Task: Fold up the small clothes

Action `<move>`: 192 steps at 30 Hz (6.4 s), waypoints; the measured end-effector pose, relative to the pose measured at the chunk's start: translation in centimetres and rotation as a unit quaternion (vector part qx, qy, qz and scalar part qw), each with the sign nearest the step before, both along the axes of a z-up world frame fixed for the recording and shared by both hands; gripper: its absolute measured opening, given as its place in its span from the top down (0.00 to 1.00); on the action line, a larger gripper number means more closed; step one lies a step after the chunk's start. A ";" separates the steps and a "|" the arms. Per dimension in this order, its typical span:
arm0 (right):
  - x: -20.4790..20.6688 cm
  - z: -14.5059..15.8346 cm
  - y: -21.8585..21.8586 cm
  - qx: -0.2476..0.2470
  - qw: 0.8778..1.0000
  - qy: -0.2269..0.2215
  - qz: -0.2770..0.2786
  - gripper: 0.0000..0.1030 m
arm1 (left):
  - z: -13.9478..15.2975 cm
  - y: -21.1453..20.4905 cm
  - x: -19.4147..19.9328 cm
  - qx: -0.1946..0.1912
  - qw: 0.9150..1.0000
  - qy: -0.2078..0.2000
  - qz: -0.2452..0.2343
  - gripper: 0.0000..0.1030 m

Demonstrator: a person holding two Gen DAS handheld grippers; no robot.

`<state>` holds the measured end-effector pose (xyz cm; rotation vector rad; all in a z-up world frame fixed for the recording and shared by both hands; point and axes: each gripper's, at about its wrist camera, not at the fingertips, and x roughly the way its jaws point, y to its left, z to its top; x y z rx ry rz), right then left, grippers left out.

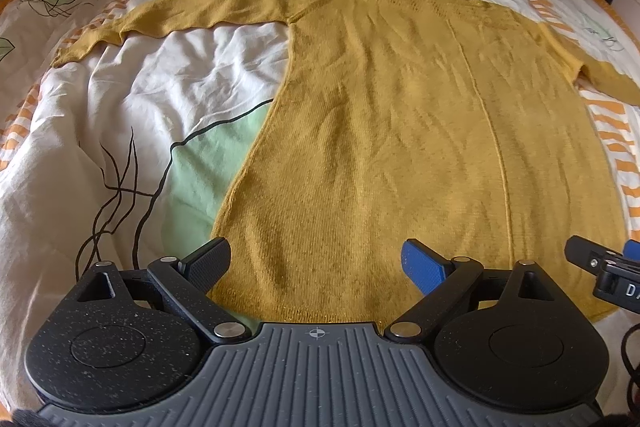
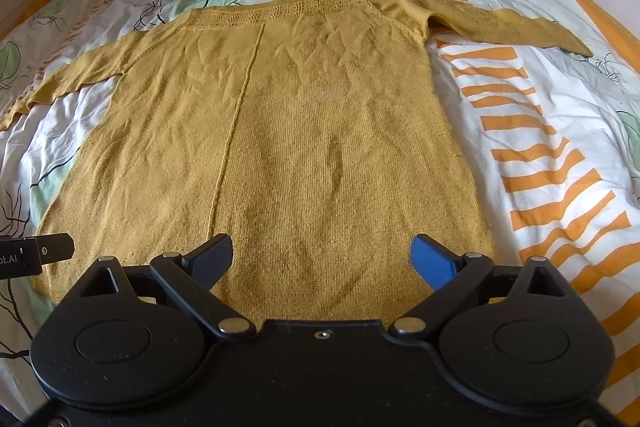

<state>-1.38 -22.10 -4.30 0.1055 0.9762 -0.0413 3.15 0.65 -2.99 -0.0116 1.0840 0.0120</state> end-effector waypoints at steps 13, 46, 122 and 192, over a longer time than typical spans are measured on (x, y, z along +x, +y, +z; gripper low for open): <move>4.9 -1.0 -2.5 0.043 0.999 0.014 0.025 0.07 | -0.3 -0.2 4.8 0.013 1.000 -0.020 0.000 0.10; 27.2 -1.8 -39.3 -0.077 0.967 -0.063 -0.235 0.01 | -6.5 -3.3 24.2 0.016 0.995 -0.096 0.002 0.09; 25.8 0.1 4.2 0.112 0.973 -0.137 0.150 0.47 | -1.6 8.1 18.3 -0.059 0.991 -0.122 -0.004 0.10; 15.4 -6.2 5.3 -0.001 0.983 -0.152 0.104 0.04 | 0.9 30.9 18.3 -0.078 0.958 -0.172 0.217 0.01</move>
